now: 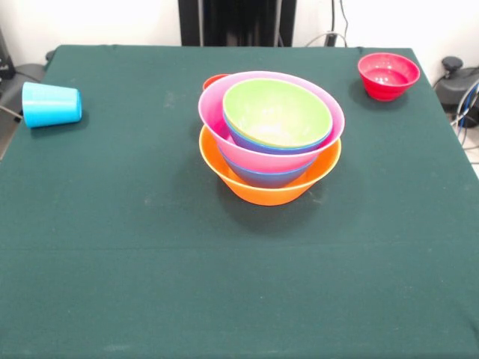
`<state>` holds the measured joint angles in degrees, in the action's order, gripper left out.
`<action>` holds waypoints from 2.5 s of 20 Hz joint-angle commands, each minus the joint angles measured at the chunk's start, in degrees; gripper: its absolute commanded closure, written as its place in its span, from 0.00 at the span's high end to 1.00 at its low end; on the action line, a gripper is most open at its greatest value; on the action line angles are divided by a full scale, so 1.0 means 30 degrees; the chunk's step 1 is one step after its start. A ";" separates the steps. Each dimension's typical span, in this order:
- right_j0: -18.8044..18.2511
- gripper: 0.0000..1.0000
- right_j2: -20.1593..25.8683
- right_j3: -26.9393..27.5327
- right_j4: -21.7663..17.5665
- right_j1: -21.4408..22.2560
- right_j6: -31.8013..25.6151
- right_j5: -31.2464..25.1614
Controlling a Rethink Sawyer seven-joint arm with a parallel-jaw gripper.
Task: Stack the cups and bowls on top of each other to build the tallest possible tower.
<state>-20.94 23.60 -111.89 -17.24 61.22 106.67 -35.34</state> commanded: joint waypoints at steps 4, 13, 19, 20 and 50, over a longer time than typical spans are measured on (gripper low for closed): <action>0.0271 0.00 -0.0033 -0.0225 -0.1276 -0.3653 0.0239 0.0483; -0.0002 1.00 -0.0183 -0.0699 -0.1592 -0.4396 0.0604 0.2550; -0.0120 0.00 -0.0295 -0.1029 -0.1764 -0.4503 0.0567 0.3268; -0.0089 0.00 -0.0334 -0.1045 -0.1768 -0.4508 0.0557 0.3330; 0.1351 0.00 -0.1593 -0.0467 -0.2147 -0.4822 0.1105 0.4038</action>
<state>-17.81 20.37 -112.52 -20.24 48.33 106.67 -24.80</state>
